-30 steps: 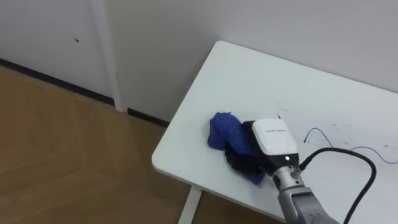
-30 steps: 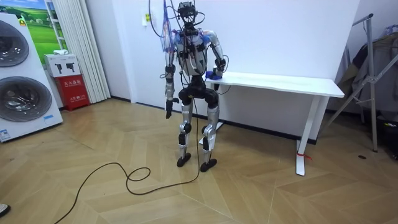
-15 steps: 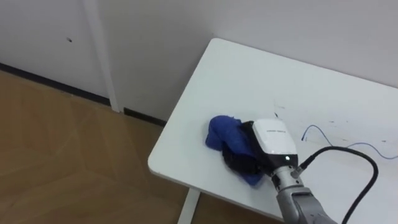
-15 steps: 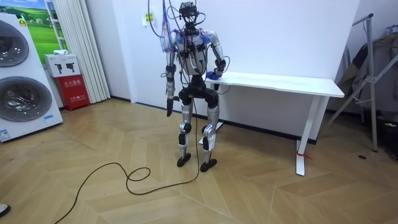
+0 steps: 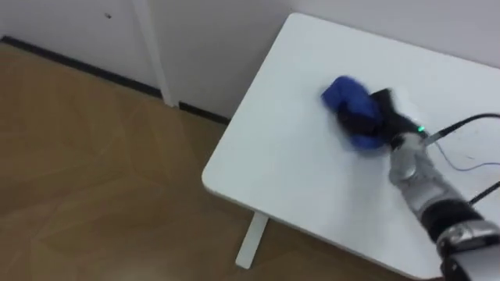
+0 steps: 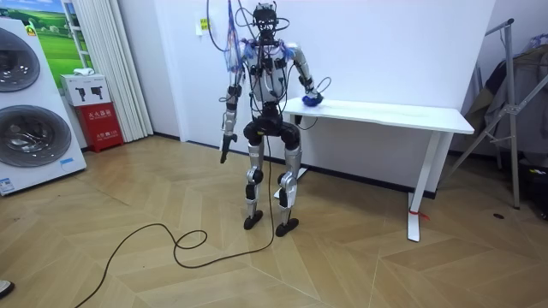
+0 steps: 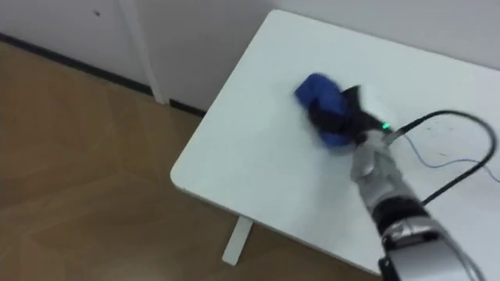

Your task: Wipe table

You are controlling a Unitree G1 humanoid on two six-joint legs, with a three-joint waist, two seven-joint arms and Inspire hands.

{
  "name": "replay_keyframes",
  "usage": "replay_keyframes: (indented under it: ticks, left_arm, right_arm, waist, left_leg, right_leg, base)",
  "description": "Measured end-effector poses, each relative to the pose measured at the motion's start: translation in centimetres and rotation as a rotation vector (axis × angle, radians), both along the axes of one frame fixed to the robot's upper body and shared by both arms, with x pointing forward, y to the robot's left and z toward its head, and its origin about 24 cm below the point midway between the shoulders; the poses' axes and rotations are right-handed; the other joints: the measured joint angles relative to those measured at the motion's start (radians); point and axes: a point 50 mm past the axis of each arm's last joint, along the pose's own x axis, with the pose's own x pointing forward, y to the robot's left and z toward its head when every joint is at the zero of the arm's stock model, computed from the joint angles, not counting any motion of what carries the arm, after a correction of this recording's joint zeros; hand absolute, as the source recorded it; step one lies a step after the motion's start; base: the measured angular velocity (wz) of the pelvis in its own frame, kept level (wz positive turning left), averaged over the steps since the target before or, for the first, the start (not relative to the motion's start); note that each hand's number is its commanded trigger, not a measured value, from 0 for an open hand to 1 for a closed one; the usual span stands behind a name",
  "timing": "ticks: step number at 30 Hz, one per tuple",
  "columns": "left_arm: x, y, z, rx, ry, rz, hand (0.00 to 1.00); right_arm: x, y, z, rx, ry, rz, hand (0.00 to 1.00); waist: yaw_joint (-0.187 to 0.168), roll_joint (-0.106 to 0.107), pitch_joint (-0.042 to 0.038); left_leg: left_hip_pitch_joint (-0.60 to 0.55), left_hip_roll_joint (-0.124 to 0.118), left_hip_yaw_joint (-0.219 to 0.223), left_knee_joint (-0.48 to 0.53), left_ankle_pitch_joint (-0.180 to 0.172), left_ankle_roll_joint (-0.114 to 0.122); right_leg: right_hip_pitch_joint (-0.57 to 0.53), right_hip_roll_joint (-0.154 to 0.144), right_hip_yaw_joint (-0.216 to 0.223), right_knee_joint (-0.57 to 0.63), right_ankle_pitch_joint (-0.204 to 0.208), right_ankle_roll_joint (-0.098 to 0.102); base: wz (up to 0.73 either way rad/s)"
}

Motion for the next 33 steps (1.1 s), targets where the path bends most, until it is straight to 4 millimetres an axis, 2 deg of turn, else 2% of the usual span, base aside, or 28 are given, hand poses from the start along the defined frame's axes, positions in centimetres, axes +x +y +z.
replay_keyframes:
  ticks: [3,4,6,11,14,19,21,24,25,27,28,31,33]
  left_arm:
    - [-0.1,0.8,0.2,0.011,-0.001,0.023,0.0]
    - [-0.1,0.8,0.2,0.007,0.004,0.024,0.0]
    - [0.6,0.8,0.3,-0.016,-0.009,0.016,0.0]
    - [1.8,1.0,0.4,-0.017,-0.033,0.021,0.0]
    - [1.8,1.1,0.5,-0.004,-0.026,0.028,0.0]
    - [2.4,1.1,0.7,-0.012,-0.068,0.079,0.0]
    - [2.9,1.1,0.8,-0.005,-0.098,0.082,0.0]
    - [3.1,1.1,0.9,-0.003,-0.109,0.079,0.0]
    - [3.1,1.0,0.9,-0.004,-0.111,0.079,0.0]
    - [3.1,0.6,0.7,-0.012,-0.116,0.081,0.0]
    - [3.1,0.5,0.7,-0.014,-0.119,0.082,0.0]
    - [3.3,0.2,0.6,-0.02,-0.13,0.082,0.0]
    - [3.6,-0.1,0.5,-0.03,-0.139,0.079,0.0]
  right_arm:
    - [-0.8,-2.8,0.9,-0.014,-0.024,-0.105,1.0]
    - [-0.8,-3.0,1.2,-0.018,-0.033,-0.113,1.0]
    - [-0.9,-3.7,1.8,-0.032,-0.06,-0.14,1.0]
    - [-1.2,-4.8,2.6,-0.061,-0.087,-0.179,1.0]
    - [-1.3,-5.2,2.8,-0.081,-0.083,-0.187,1.0]
    - [-3.2,-6.0,0.9,-0.138,-0.016,-0.217,1.0]
    - [-4.3,-6.2,-0.2,-0.178,0.022,-0.208,1.0]
    - [-5.6,-6.2,-1.7,-0.208,0.072,-0.196,1.0]
    - [-5.7,-6.1,-1.9,-0.209,0.075,-0.191,1.0]
    - [-4.9,-4.4,-2.1,-0.198,0.056,-0.156,1.0]
    - [-4.6,-3.8,-2.1,-0.2,0.048,-0.14,1.0]
    - [-2.6,0.2,-1.8,-0.23,0.011,0.009,1.0]
    - [-1.0,5.8,-1.3,-0.27,-0.046,0.225,1.0]
  waist:
    - [-0.002,0.001,0.0018]
    - [-0.002,0.002,0.0027]
    - [-0.005,0.008,0.0098]
    - [-0.01,0.009,0.0088]
    - [-0.032,0.008,0.0081]
    - [-0.044,0.003,0.0035]
    - [-0.055,-0.004,-0.002]
    - [-0.053,-0.013,-0.0086]
    - [-0.051,-0.013,-0.009]
    - [-0.043,-0.013,-0.0092]
    - [-0.042,-0.013,-0.0091]
    - [-0.034,-0.01,-0.0087]
    - [-0.022,-0.003,-0.0074]
  left_leg:
    - [-0.041,-0.001,-0.025,0.001,0.005,-0.003]
    - [-0.047,-0.001,-0.027,0.002,0.005,-0.004]
    - [-0.062,-0.002,-0.03,0.003,0.005,-0.004]
    - [-0.087,-0.008,-0.031,0.003,0.006,-0.004]
    - [-0.091,-0.011,-0.032,0.003,0.008,-0.001]
    - [-0.056,-0.01,-0.034,0.002,0.008,-0.001]
    - [-0.031,-0.01,-0.033,-0.006,0.008,-0.001]
    - [0.011,-0.007,-0.032,-0.024,0.008,-0.001]
    - [0.019,-0.007,-0.03,-0.028,0.008,-0.001]
    - [0.047,-0.005,-0.001,-0.045,0.008,-0.001]
    - [0.051,-0.005,0.0,-0.048,0.008,-0.001]
    - [0.073,-0.004,0.003,-0.058,0.008,-0.001]
    - [0.084,-0.001,0.002,-0.064,0.008,-0.001]
  right_leg:
    - [-0.032,0.001,-0.015,-0.002,0.0,0.0]
    - [-0.037,0.002,-0.015,-0.002,0.0,-0.001]
    - [-0.05,0.003,-0.015,-0.004,0.001,-0.001]
    - [-0.07,-0.001,-0.024,-0.014,0.001,-0.001]
    - [-0.074,-0.005,-0.023,-0.013,0.001,-0.001]
    - [-0.057,-0.007,-0.017,0.003,0.0,-0.001]
    - [-0.029,-0.007,-0.018,0.002,0.0,-0.001]
    - [-0.001,-0.006,-0.013,0.003,0.0,-0.001]
    - [0.004,-0.005,-0.012,0.003,0.0,-0.001]
    - [0.008,-0.005,0.015,0.001,0.001,0.0]
    - [0.008,-0.006,0.014,0.001,0.001,0.0]
    - [0.006,-0.004,0.028,0.001,0.001,0.0]
    - [0.004,0.0,0.039,0.001,0.001,0.0]
  base:
    - [0.26]
    - [0.03]
    - [0.0]
    - [0.0]
    - [0.04]
    - [-0.01]
    - [-0.02]
    - [-0.12]
    - [-0.26]
    - [-0.46]
    - [-0.54]
    - [-0.5]
    - [-0.44]
